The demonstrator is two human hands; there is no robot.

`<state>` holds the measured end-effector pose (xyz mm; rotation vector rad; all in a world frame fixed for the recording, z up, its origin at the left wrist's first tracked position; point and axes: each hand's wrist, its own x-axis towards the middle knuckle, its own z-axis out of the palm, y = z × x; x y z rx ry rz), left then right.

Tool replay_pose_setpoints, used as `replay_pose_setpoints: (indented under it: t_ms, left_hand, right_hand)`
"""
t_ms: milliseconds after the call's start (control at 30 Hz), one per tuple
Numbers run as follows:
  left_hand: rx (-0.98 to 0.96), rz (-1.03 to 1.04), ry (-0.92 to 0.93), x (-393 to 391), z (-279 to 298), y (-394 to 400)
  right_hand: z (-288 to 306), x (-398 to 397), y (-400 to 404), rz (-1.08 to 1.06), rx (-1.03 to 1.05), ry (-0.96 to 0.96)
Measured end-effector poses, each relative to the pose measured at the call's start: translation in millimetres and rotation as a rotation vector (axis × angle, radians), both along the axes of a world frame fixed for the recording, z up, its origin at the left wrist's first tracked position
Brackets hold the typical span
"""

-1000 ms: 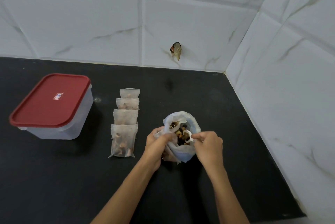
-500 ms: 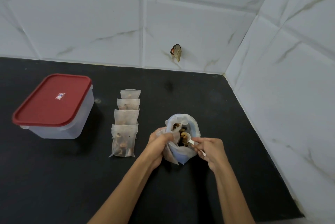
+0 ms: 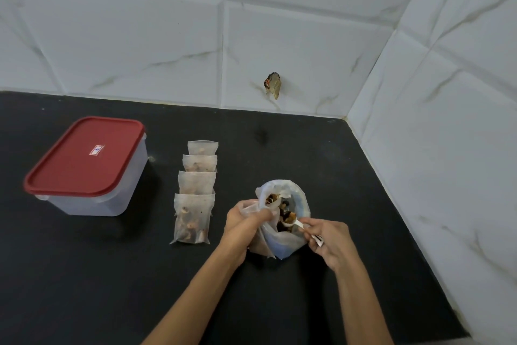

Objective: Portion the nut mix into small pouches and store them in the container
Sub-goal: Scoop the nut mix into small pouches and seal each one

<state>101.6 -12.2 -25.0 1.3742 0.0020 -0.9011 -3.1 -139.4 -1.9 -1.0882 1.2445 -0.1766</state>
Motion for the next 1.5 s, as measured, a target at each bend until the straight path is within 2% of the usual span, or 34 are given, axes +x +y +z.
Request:
replay_pose_setpoints:
  t_ms: [67, 167, 233, 400, 567, 667, 767, 933, 1067, 1267, 1433, 1500]
  left_hand:
    - [0.131, -0.001, -0.151, 1, 5, 3]
    - [0.288, 0.042, -0.513, 3, 10, 10]
    - [0.302, 0.07, -0.683, 1, 18, 14]
    - [0.236, -0.003, -0.911, -4, 36, 14]
    - [0.214, -0.112, -0.913, -12, 56, 3]
    - [0.193, -0.122, -0.87, -18, 62, -1]
    - [0.174, -0.123, -0.863, -19, 64, -4]
    - [0.166, -0.107, -0.808, -16, 64, -6]
    - [0.145, -0.102, -0.791, -17, 62, -5]
    - [0.089, -0.063, -0.79, -18, 60, -5]
    - [0.037, -0.069, -0.863, -18, 61, -3]
    - [0.028, -0.061, -0.884, -20, 60, -3]
  right_hand:
    - [4, -1, 1, -0.035, -0.027, 0.001]
    - [11, -5, 1, -0.085, -0.095, -0.006]
    - [18, -7, 1, -0.097, -0.142, -0.02]
    - [51, -11, 8, -0.093, -0.25, -0.097]
    - [96, -12, 25, -0.04, -0.338, -0.265]
    - [105, -11, 40, 0.056, -0.452, -0.268]
    - [102, -11, 54, 0.136, -0.702, -0.182]
    - [89, -8, 69, 0.309, -1.236, -0.001]
    - [84, -4, 70, 0.396, -1.431, 0.029]
    - [87, -10, 69, 0.273, -1.57, -0.067]
    - [94, -10, 75, 0.511, -1.308, 0.169]
    - [96, -14, 75, 0.421, -1.291, 0.075]
